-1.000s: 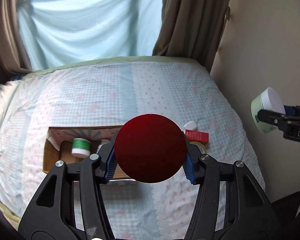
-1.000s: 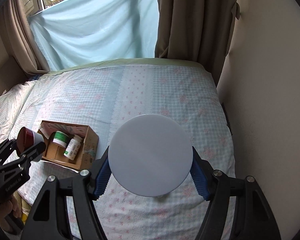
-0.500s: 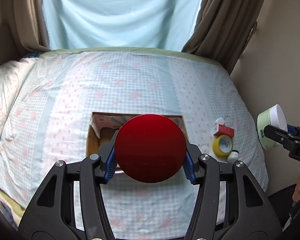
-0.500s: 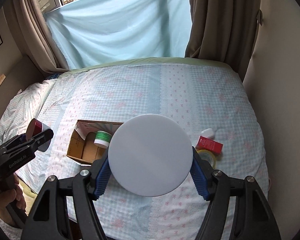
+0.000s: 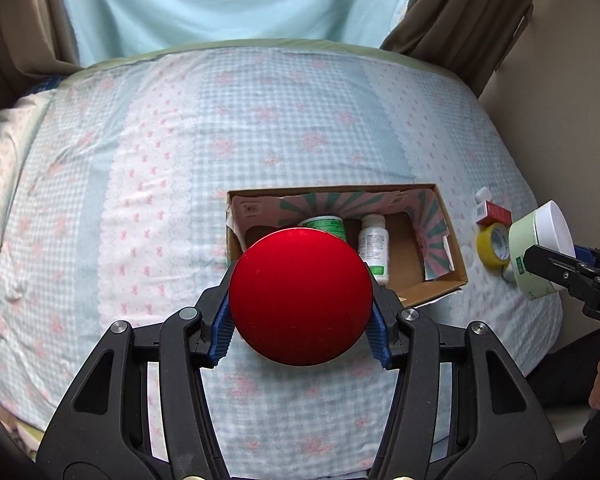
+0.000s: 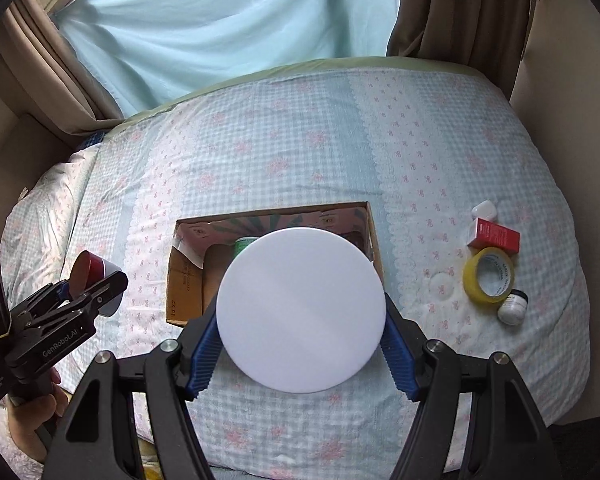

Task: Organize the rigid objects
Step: 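Carry both jars into the cardboard box and open both tools, then withdraw both tools from the box toward the tape and small jar, then grasp the small black-and-white jar with the right tool while the left tool grasps the yellow tape, then carry the tape and jar over the cardboard box and lower them in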

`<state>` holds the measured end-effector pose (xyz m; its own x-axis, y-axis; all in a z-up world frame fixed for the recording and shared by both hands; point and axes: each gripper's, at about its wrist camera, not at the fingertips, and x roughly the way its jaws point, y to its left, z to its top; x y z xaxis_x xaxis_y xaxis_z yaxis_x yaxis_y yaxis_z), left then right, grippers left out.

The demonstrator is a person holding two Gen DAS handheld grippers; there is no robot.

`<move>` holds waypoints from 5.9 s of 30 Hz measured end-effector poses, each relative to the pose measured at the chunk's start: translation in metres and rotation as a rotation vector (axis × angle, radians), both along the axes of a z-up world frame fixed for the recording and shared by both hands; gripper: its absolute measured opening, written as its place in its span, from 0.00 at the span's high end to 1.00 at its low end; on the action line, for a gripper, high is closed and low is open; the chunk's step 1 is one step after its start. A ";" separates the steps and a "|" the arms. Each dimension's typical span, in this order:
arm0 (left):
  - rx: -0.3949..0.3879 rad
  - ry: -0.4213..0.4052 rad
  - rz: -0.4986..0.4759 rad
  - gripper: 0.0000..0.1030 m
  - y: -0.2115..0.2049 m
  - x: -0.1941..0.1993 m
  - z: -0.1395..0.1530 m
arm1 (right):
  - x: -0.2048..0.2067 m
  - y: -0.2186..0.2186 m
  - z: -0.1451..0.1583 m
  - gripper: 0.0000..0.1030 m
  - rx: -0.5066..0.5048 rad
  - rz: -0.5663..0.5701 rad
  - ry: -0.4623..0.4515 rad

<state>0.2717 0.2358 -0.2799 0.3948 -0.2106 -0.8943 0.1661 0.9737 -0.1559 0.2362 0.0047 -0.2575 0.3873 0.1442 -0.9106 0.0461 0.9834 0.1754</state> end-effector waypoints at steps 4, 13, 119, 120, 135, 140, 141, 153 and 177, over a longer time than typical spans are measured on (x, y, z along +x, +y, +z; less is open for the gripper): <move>-0.008 0.053 -0.009 0.51 -0.004 0.019 -0.027 | 0.019 0.010 -0.032 0.36 -0.020 0.015 0.072; 0.018 0.182 -0.057 0.51 -0.022 0.052 -0.087 | 0.060 0.016 -0.106 0.36 -0.105 0.090 0.256; 0.292 0.012 -0.746 0.00 -0.432 -0.032 -0.098 | -0.036 -0.299 -0.149 0.06 -0.271 0.644 0.042; 0.288 0.020 -0.764 0.00 -0.439 -0.028 -0.111 | -0.036 -0.302 -0.159 0.06 -0.274 0.661 0.033; 0.300 0.010 -1.079 0.00 -0.505 0.007 -0.226 | -0.033 -0.321 -0.244 0.29 -0.248 0.756 -0.064; 0.277 0.003 -1.137 0.00 -0.515 0.011 -0.236 | -0.030 -0.321 -0.251 0.32 -0.228 0.748 -0.091; 0.280 -0.003 -1.149 0.00 -0.517 0.011 -0.238 | -0.029 -0.322 -0.252 0.36 -0.225 0.746 -0.094; 0.239 -0.015 -1.185 0.06 -0.524 0.013 -0.245 | -0.027 -0.321 -0.252 0.53 -0.188 0.735 -0.078; 0.212 -0.177 -0.920 0.06 -0.469 -0.004 -0.091 | -0.035 -0.296 -0.124 0.53 -0.331 0.828 -0.169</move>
<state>0.2675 -0.2332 -0.3711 0.2883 -0.3461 -0.8928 0.8835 0.4556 0.1087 0.2007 -0.2917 -0.3814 0.4086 0.1774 -0.8953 -0.6985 0.6921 -0.1817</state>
